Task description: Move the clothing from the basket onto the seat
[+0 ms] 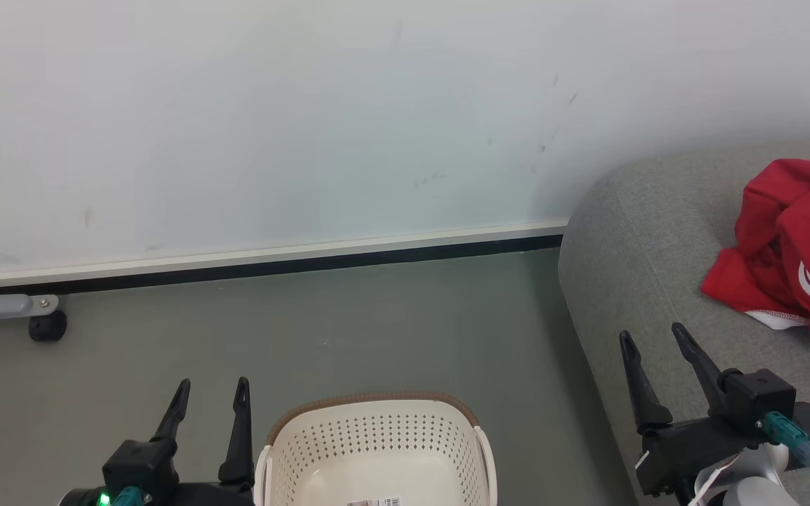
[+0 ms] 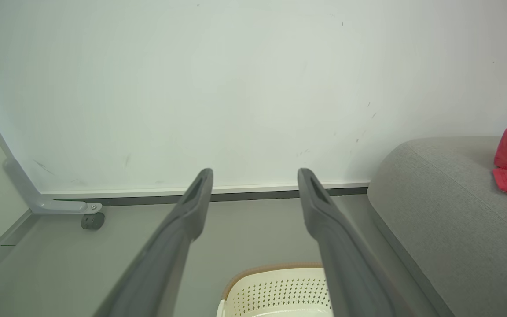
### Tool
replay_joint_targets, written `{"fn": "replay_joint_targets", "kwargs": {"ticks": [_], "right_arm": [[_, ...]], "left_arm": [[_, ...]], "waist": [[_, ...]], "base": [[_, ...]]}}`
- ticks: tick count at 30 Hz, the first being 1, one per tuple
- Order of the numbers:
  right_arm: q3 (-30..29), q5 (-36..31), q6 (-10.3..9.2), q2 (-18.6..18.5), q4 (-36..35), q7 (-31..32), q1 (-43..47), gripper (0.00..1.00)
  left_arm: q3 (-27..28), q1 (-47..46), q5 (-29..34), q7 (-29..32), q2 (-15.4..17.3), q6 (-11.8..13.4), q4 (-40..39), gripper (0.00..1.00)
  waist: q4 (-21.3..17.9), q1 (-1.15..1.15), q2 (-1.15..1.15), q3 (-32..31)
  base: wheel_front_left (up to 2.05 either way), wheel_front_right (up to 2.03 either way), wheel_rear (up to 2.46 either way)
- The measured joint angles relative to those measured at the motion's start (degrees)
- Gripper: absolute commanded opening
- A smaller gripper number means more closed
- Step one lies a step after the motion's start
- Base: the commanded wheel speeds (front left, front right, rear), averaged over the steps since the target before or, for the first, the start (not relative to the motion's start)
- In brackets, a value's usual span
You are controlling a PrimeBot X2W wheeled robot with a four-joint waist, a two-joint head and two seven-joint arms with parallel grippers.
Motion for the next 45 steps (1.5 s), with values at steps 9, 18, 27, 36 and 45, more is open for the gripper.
{"fn": "replay_joint_targets", "kwargs": {"ticks": [9,18,27,36,45], "right_arm": [[-0.15,0.00,-0.47,-0.15,-1.59,1.56,0.52,1.00],[-0.35,0.00,-0.51,-0.41,-2.59,2.55,0.84,0.00],[-0.87,1.41,-0.10,1.31,0.07,3.01,3.29,0.00],[-3.41,8.32,1.02,2.35,0.63,4.11,3.28,0.00],[-6.01,15.08,2.07,3.44,1.21,5.60,3.27,0.00]], "left_arm": [[1.00,0.01,0.91,0.55,-0.87,0.00,-0.25,1.00],[1.20,0.23,1.64,1.00,-1.15,0.00,-0.43,0.00],[1.35,1.75,0.32,1.01,-1.51,-0.60,2.36,0.00],[2.99,1.58,-6.39,2.14,-1.91,-1.66,3.53,0.00],[4.47,0.97,-14.29,3.30,-2.35,-2.69,4.82,0.00]], "waist": [[-0.04,0.00,0.00,-0.02],[-0.19,0.00,0.00,0.06],[-0.15,0.00,0.00,0.11],[0.10,0.00,0.00,0.21],[0.33,0.00,0.00,0.29]], "base": [[0.00,0.00,0.00],[0.00,0.00,0.00],[0.00,0.00,0.00],[0.00,0.00,0.00],[0.00,0.00,0.00]]}}
